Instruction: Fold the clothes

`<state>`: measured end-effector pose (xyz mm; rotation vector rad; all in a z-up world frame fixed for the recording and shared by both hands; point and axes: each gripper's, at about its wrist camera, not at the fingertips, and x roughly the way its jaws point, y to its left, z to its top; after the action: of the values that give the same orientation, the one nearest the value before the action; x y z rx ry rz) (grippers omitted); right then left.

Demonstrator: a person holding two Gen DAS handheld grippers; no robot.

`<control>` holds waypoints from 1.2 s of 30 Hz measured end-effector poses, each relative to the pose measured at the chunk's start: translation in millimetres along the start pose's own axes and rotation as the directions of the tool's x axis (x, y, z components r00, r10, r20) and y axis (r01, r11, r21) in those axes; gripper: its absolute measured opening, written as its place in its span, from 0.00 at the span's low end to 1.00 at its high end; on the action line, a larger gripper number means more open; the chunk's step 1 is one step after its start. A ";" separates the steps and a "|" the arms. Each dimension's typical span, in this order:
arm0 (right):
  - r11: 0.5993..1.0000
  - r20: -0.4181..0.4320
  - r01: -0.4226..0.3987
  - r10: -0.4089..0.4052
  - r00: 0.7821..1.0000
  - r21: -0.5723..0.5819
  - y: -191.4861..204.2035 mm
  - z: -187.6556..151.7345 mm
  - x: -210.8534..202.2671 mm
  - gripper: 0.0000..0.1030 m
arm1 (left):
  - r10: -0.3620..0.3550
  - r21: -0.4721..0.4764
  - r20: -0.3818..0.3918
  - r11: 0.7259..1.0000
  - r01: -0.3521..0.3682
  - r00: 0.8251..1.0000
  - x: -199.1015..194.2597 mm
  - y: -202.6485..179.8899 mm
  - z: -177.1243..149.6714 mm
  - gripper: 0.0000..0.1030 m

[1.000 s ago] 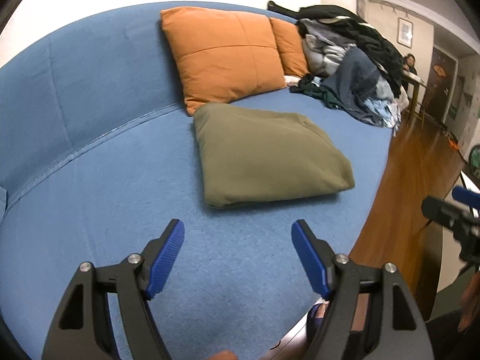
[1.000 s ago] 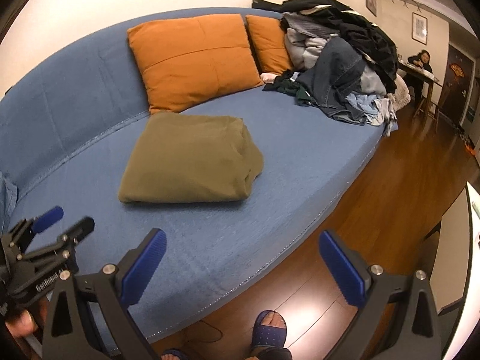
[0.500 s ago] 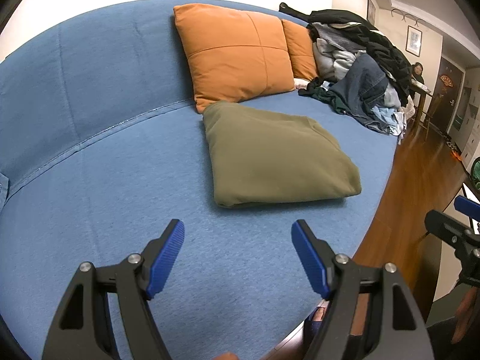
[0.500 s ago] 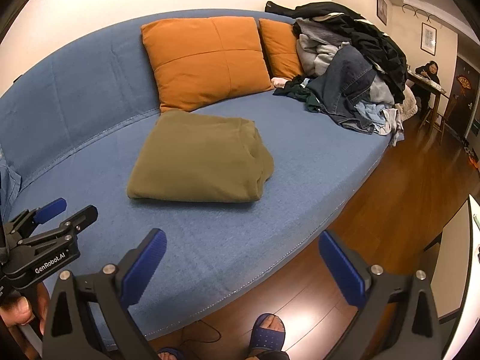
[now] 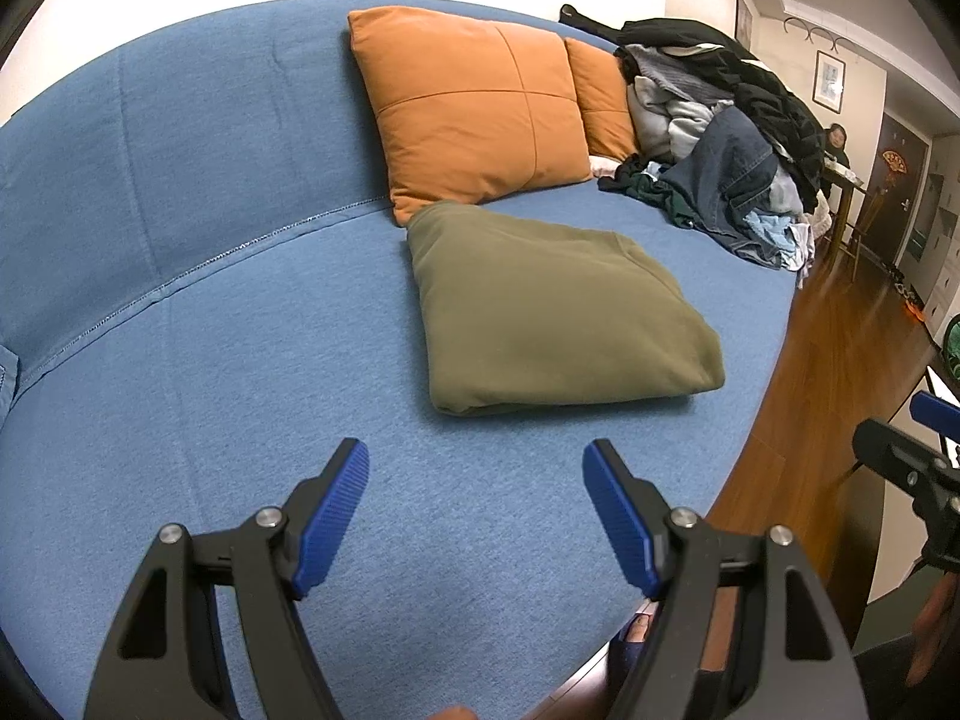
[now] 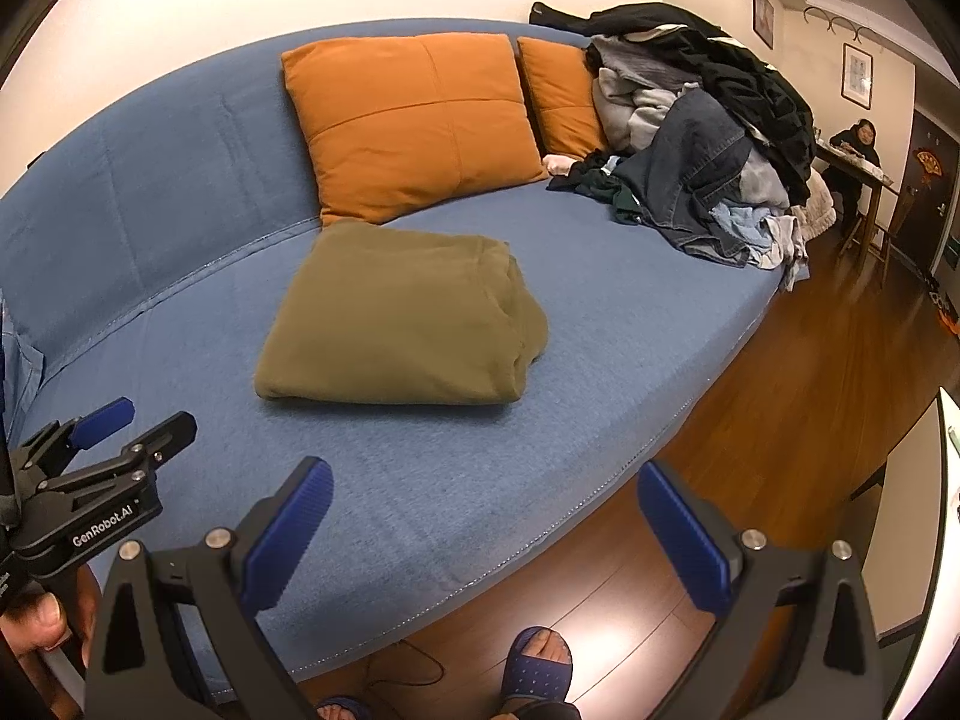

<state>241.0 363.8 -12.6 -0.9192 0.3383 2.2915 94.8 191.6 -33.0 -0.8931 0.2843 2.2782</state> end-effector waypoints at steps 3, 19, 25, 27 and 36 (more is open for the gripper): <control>1.000 0.001 -0.001 0.001 1.000 -0.003 0.2 0.0 0.0 1.00 | 0.001 -0.002 0.000 1.000 -0.001 1.000 -0.2 -0.1 0.1 0.71; 1.000 0.005 -0.002 0.002 1.000 -0.009 3.3 -1.1 -1.9 1.00 | 0.004 -0.004 -0.004 1.000 -0.004 1.000 1.7 0.0 -0.1 0.72; 1.000 0.006 -0.003 0.003 1.000 -0.009 2.3 -1.0 -1.7 1.00 | 0.007 -0.007 -0.004 1.000 -0.007 1.000 1.4 -0.7 -0.4 0.72; 1.000 0.006 -0.002 0.002 1.000 -0.009 2.8 -1.3 -2.1 1.00 | 0.008 -0.006 -0.003 1.000 -0.008 1.000 1.3 -0.9 -0.6 0.72; 1.000 0.007 -0.003 0.003 1.000 -0.011 3.0 -1.0 -2.1 1.00 | 0.006 -0.005 -0.005 1.000 -0.006 1.000 1.6 0.7 -0.7 0.72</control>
<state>240.8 360.2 -11.9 -0.9168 0.3246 2.3013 93.8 191.6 -34.6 -0.9017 0.2842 2.2834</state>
